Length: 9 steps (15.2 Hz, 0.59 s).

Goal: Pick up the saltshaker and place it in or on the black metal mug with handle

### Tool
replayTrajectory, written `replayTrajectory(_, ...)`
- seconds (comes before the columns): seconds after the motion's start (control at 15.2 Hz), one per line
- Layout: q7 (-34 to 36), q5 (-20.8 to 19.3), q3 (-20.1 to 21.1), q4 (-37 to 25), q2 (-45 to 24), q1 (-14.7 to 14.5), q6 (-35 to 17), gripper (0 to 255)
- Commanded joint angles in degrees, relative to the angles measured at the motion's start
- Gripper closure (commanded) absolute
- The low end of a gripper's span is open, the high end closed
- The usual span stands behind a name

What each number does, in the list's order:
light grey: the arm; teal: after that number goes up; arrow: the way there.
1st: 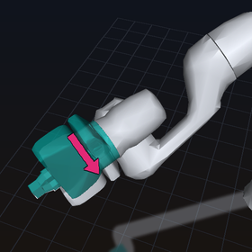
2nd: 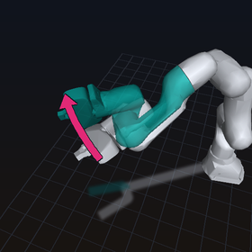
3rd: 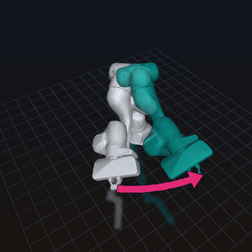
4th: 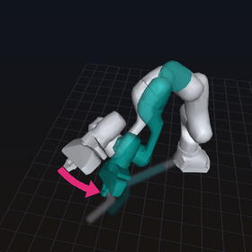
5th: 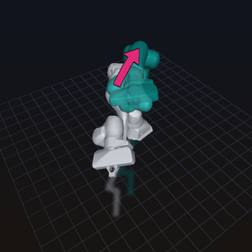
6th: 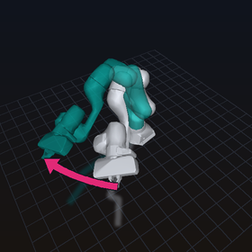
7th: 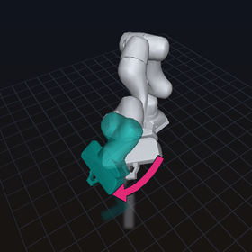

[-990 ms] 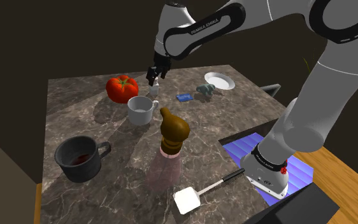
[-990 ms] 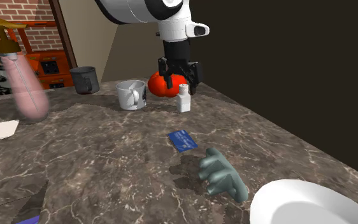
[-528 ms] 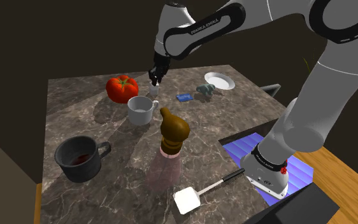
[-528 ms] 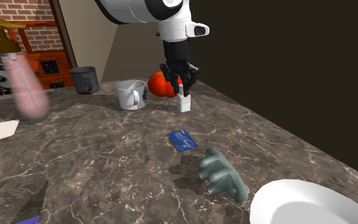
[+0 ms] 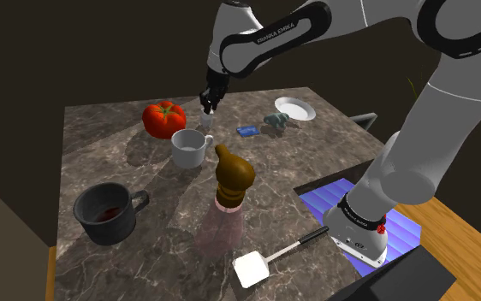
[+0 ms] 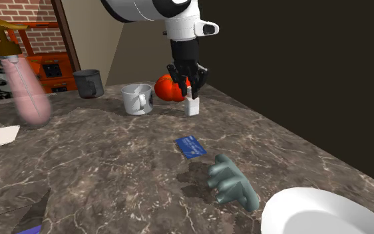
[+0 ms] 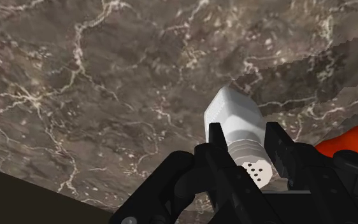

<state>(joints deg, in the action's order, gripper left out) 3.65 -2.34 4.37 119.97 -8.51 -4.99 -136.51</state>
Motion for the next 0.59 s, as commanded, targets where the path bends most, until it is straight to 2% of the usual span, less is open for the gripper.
replayTrajectory(0.0,-0.1,0.1,0.0,-0.4,0.8,0.0,1.3,255)
replayTrajectory(0.53,-0.5,0.6,0.1,-3.4,3.6,0.1,7.0,255)
